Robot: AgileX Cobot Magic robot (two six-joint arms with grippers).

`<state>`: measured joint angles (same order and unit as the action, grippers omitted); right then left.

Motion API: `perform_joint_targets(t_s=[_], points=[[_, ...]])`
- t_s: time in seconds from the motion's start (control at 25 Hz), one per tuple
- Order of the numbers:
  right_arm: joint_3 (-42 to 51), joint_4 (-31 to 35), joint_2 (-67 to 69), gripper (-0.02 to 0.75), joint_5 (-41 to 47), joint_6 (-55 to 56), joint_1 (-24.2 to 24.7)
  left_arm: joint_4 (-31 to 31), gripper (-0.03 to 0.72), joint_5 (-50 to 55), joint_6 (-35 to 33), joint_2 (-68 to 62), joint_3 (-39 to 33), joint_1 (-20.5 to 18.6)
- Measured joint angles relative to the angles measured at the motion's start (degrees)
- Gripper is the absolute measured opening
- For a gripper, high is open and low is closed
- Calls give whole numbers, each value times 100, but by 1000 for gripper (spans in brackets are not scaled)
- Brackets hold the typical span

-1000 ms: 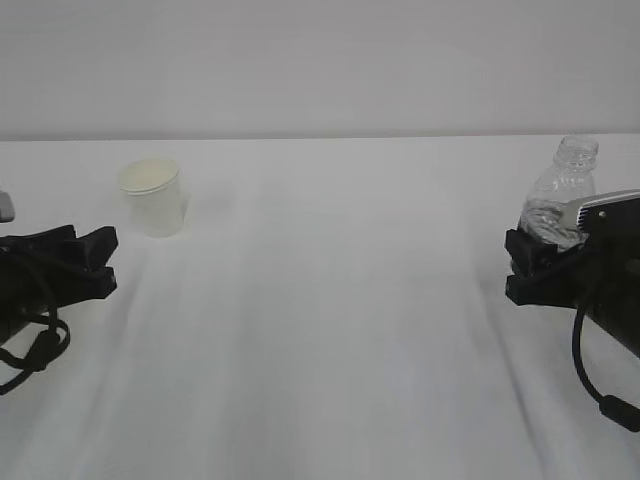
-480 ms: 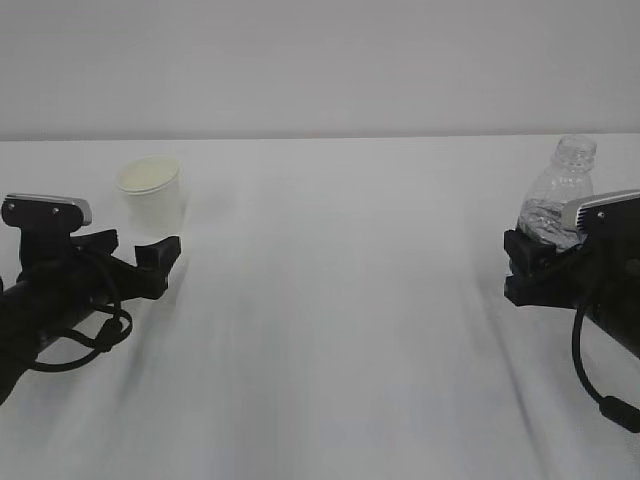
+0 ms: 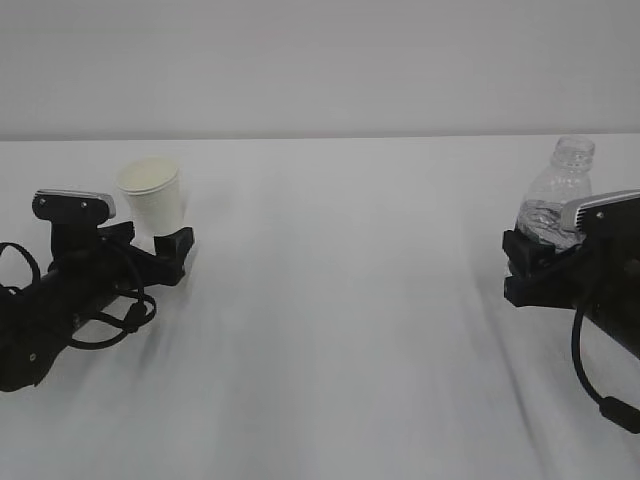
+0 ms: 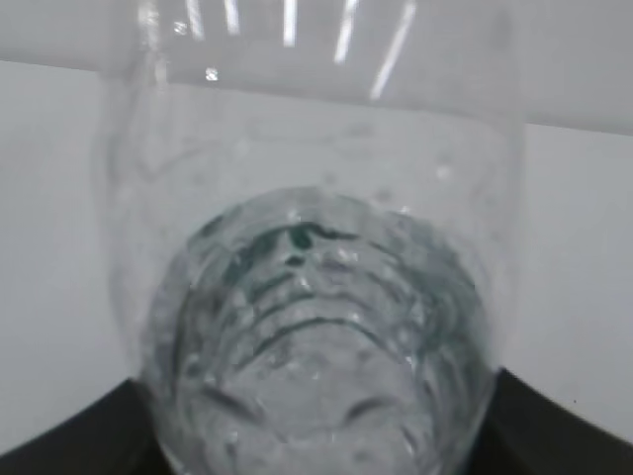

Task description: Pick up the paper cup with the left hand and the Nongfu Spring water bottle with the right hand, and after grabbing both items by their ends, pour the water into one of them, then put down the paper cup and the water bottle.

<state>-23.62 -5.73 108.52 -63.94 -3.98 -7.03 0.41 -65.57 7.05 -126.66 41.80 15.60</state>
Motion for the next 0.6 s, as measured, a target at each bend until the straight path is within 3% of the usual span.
perform_joint_targets(t_s=[0.28, 0.6], points=[[0, 0, 0, 416, 0, 0, 0, 33, 688, 0, 0, -268, 157, -264], [0, -10, 0, 416, 0, 0, 0, 33, 686, 0, 0, -618, 611, -292]])
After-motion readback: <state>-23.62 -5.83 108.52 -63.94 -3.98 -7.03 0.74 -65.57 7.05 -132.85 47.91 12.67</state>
